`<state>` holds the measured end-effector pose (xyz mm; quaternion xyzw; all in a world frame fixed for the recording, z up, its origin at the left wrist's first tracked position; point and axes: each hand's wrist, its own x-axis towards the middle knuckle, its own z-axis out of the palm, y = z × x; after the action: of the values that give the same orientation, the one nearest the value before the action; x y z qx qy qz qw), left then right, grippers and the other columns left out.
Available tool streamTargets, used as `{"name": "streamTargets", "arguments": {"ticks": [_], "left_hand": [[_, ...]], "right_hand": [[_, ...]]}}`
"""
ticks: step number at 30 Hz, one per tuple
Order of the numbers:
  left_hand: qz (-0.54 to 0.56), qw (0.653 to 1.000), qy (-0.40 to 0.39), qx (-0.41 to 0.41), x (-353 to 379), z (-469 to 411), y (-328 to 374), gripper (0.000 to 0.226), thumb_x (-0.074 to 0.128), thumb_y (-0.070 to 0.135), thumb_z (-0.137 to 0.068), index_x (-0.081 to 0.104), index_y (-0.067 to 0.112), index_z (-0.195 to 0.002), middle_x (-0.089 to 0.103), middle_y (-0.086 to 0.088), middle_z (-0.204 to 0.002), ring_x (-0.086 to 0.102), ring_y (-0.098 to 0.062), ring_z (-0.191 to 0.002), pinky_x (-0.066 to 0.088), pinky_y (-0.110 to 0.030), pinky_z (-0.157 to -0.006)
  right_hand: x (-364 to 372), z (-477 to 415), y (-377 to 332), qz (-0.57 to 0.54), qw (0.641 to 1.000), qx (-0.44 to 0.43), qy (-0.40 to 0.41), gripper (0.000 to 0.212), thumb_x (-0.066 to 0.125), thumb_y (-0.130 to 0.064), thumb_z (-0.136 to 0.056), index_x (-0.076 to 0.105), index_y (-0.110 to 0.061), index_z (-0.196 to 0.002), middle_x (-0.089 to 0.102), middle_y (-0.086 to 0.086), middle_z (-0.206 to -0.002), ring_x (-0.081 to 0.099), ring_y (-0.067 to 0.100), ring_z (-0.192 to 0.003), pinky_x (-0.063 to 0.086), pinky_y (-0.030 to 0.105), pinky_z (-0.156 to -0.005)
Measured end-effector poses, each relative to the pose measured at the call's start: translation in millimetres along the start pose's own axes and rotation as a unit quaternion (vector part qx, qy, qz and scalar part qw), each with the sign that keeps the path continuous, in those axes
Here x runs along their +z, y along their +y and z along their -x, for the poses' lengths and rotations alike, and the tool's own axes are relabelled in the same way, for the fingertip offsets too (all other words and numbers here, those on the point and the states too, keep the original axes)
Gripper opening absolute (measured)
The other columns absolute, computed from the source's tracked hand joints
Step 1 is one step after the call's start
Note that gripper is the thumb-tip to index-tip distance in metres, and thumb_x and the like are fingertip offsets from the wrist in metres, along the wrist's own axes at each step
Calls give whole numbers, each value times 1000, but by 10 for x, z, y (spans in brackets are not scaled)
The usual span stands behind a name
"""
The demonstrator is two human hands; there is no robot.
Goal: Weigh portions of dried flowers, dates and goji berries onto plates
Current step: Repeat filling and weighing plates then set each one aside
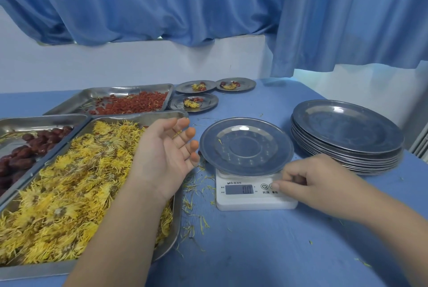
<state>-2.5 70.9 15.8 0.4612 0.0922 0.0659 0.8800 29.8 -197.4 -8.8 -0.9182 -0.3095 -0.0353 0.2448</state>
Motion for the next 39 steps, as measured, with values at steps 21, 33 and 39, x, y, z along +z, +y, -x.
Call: {"name": "streamTargets", "arguments": {"ticks": [21, 33, 39], "left_hand": [[-542, 818, 88, 170, -529, -71, 932, 18, 54, 41, -94, 66, 29, -100, 69, 10, -80, 66, -11, -69, 51, -30, -66], [-859, 504, -84, 26, -576, -378, 699, 36, 62, 14, -89, 64, 34, -119, 61, 4, -129, 57, -12, -110, 47, -34, -95], [-791, 603, -41, 91, -585, -374, 802, 18, 56, 23, -94, 67, 36, -98, 68, 11, -84, 57, -11, -60, 52, -30, -61]], "right_hand": [[167, -30, -42, 8, 994, -103, 29, 44, 62, -43, -81, 36, -18, -57, 31, -3, -46, 27, 10, -45, 24, 21, -45], [101, -19, -20, -13, 995, -95, 27, 43, 66, -38, -84, 43, -15, -56, 32, -6, -44, 28, 9, -43, 21, 19, -44], [91, -11, -13, -17, 995, -91, 27, 41, 64, -41, -84, 45, -15, -58, 34, -6, -44, 28, 9, -43, 23, 23, -44]]}}
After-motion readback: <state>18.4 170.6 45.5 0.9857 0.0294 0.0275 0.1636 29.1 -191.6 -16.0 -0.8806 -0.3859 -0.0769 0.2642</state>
